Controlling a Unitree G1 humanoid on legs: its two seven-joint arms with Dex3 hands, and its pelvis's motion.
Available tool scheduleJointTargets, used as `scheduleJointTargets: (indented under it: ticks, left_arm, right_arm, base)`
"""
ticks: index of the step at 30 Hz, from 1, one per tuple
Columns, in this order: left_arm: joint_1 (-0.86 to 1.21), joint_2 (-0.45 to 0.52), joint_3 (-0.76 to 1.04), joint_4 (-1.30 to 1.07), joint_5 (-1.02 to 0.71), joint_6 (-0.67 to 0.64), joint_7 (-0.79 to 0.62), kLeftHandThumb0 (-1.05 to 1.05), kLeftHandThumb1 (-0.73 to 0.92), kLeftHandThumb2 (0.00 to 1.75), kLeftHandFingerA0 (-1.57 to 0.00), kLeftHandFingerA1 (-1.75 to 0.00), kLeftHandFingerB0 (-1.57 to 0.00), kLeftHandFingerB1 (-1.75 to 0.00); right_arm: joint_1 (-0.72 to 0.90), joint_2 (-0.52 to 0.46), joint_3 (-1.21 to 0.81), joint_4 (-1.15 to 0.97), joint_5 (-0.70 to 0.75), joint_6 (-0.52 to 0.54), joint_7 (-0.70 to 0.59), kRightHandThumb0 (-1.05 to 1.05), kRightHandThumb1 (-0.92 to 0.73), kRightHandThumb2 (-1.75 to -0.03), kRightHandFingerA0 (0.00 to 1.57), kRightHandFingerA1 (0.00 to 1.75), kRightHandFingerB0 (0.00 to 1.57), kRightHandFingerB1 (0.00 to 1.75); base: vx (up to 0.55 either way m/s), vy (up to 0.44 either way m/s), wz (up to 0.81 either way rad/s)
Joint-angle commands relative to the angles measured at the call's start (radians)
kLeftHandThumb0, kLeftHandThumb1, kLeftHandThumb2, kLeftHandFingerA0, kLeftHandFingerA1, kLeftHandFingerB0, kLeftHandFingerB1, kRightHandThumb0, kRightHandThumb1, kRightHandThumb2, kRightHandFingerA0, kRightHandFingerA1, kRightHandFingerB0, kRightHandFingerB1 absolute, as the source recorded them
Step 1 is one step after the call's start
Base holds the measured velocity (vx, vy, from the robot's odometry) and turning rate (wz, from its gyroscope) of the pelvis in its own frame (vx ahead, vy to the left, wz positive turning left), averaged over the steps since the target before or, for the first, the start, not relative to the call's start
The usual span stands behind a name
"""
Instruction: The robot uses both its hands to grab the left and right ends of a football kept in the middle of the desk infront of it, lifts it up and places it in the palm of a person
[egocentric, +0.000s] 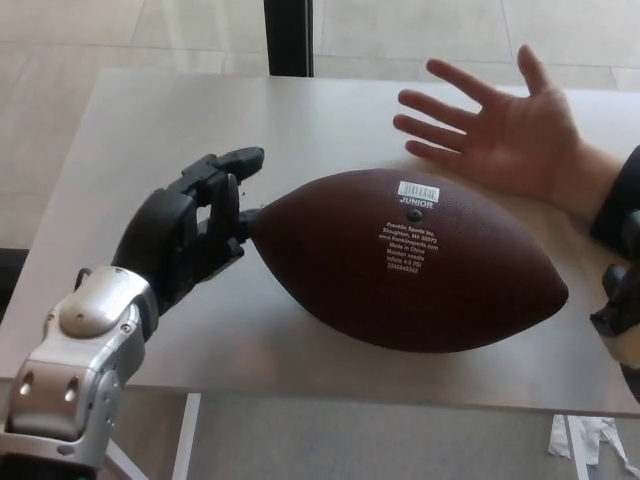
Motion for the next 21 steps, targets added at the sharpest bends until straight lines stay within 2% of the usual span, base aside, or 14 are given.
scheduleJointTargets:
  ticks: [1,4,5,8,9,13,14,15,17,18,19,20,21]
  left_arm:
    - [0.022,0.029,-0.041,0.053,0.085,-0.019,-0.003,-1.03,0.92,0.92,-0.26,-0.57,-0.17,-0.40]
    - [0.030,0.036,-0.046,0.080,0.099,-0.014,0.001,-1.05,0.92,0.90,-0.26,-0.57,-0.13,-0.37]
    - [0.033,0.036,-0.044,0.091,0.104,-0.016,0.007,-0.99,0.84,1.21,-0.27,-0.61,-0.13,-0.45]
    - [0.026,0.045,-0.044,0.110,0.122,-0.028,0.008,-0.99,0.84,1.22,-0.27,-0.62,-0.13,-0.45]
    - [0.030,0.045,-0.038,0.117,0.126,-0.026,0.017,-1.04,0.92,0.92,-0.30,-0.61,-0.15,-0.39]
    - [0.032,0.045,-0.013,0.152,0.130,-0.025,0.030,-1.05,0.92,0.92,-0.31,-0.61,-0.14,-0.37]
    - [0.035,0.042,0.000,0.161,0.122,-0.028,0.032,-1.03,0.92,0.90,-0.30,-0.62,-0.14,-0.37]
    - [0.043,0.036,0.016,0.167,0.106,-0.033,0.027,-1.04,0.92,0.89,-0.28,-0.63,-0.13,-0.36]
    - [0.048,0.022,0.030,0.168,0.101,-0.027,0.035,-1.05,0.92,0.90,-0.27,-0.62,-0.13,-0.35]
    - [0.050,-0.008,0.050,0.180,0.090,-0.039,0.061,-0.99,0.80,1.24,-0.28,-0.63,-0.12,-0.43]
    - [0.048,-0.033,0.064,0.179,0.085,-0.033,0.078,-0.98,0.79,1.24,-0.31,-0.64,-0.12,-0.40]
    - [0.045,-0.052,0.078,0.178,0.069,-0.038,0.074,-1.05,0.92,0.88,-0.35,-0.66,-0.11,-0.32]
    - [0.036,-0.069,0.087,0.177,0.069,-0.035,0.082,-1.04,0.85,1.29,-0.39,-0.70,-0.05,-0.29]
  right_arm:
    - [0.044,0.005,0.028,0.021,-0.060,-0.054,-0.008,-0.97,-0.88,-1.29,0.00,0.38,0.15,0.14]
    - [0.080,0.017,0.058,0.007,-0.077,-0.066,-0.010,-0.95,-0.88,-1.28,0.00,0.42,0.14,0.15]
    - [0.094,0.023,0.070,0.004,-0.087,-0.074,-0.015,-0.89,-0.81,-1.23,0.06,0.45,0.09,0.20]
    - [0.100,0.034,0.080,0.008,-0.095,-0.090,-0.020,-0.88,-0.81,-1.23,0.06,0.45,0.09,0.21]
    - [0.106,0.036,0.081,-0.003,-0.094,-0.084,-0.020,-0.83,-0.79,-1.24,0.02,0.47,0.03,0.23]
    - [0.097,0.036,0.073,0.006,-0.090,-0.092,-0.013,-0.88,-0.81,-1.23,0.06,0.45,0.08,0.21]
    - [0.087,0.038,0.067,0.008,-0.082,-0.082,-0.014,-0.88,-0.81,-1.23,0.07,0.46,0.08,0.23]
    - [0.081,0.034,0.066,0.011,-0.080,-0.077,-0.009,-0.85,-0.79,-1.24,0.02,0.45,0.00,0.24]
    - [0.074,0.033,0.065,0.016,-0.081,-0.073,-0.008,-0.86,-0.80,-1.25,0.02,0.46,0.00,0.24]
    - [0.052,0.030,0.060,0.027,-0.083,-0.063,-0.013,-0.93,-0.84,-1.26,0.14,0.51,0.00,0.25]
    - [0.038,0.022,0.060,0.029,-0.086,-0.052,-0.010,-1.03,-0.90,-0.89,0.13,0.41,0.07,0.24]
    - [0.029,0.017,0.060,0.038,-0.088,-0.066,0.000,-0.93,-0.83,-1.26,0.15,0.53,0.00,0.24]
    - [0.011,0.010,0.054,0.044,-0.082,-0.054,0.007,-0.88,-0.80,-1.25,0.02,0.47,0.00,0.24]
  base:
    - [0.00,0.000,0.00]
    - [0.00,0.000,0.00]
    - [0.00,0.000,0.00]
    - [0.00,0.000,0.00]
    - [0.00,0.000,0.00]
    - [0.00,0.000,0.00]
    - [0.00,0.000,0.00]
    - [0.00,0.000,0.00]
    - [0.00,0.000,0.00]
    - [0.00,0.000,0.00]
    - [0.00,0.000,0.00]
    - [0.00,0.000,0.00]
    - [0.00,0.000,0.00]
